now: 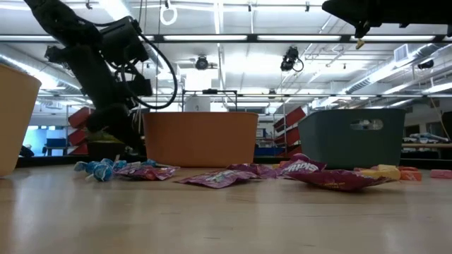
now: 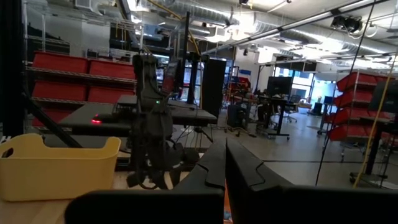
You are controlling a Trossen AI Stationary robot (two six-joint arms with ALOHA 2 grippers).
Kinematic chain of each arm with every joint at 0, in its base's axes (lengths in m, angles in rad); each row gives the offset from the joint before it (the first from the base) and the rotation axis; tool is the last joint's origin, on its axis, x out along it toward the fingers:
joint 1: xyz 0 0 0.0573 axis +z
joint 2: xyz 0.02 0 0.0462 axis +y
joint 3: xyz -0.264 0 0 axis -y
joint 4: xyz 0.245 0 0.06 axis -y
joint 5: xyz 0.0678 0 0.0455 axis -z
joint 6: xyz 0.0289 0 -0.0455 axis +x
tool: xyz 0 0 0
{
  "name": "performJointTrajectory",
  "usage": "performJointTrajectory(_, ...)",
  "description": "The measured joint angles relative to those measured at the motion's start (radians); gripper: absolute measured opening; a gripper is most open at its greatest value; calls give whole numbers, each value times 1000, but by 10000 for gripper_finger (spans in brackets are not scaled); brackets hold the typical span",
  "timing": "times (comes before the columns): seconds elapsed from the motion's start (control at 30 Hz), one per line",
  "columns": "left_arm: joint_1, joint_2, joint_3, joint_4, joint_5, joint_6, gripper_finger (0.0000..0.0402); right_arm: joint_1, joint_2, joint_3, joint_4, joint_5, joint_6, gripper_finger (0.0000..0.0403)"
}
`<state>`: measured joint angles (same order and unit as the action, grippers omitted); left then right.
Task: Sort candy
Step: Put the blue candy into the orange bin
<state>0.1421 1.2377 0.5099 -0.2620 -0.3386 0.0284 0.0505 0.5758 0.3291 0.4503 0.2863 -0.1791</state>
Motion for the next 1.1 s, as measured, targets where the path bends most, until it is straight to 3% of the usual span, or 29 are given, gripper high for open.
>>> performJointTrajectory(0.3, 0, 0, -59, 142, -3, 22, 88, 0, 0, 0, 0, 0, 0, 0)
performJointTrajectory(0.6, 0, 0, -91, 200, -78, 22, 88, 0, 0, 0, 0, 0, 0, 0)
performJointTrajectory(0.8, 0, 1, -91, 208, -68, 69, 88, 0, 0, 0, 0, 0, 0, 0)
performJointTrajectory(1.1, 0, 76, -90, 280, -65, 74, 88, 0, 0, 0, -1, 0, 0, 0)
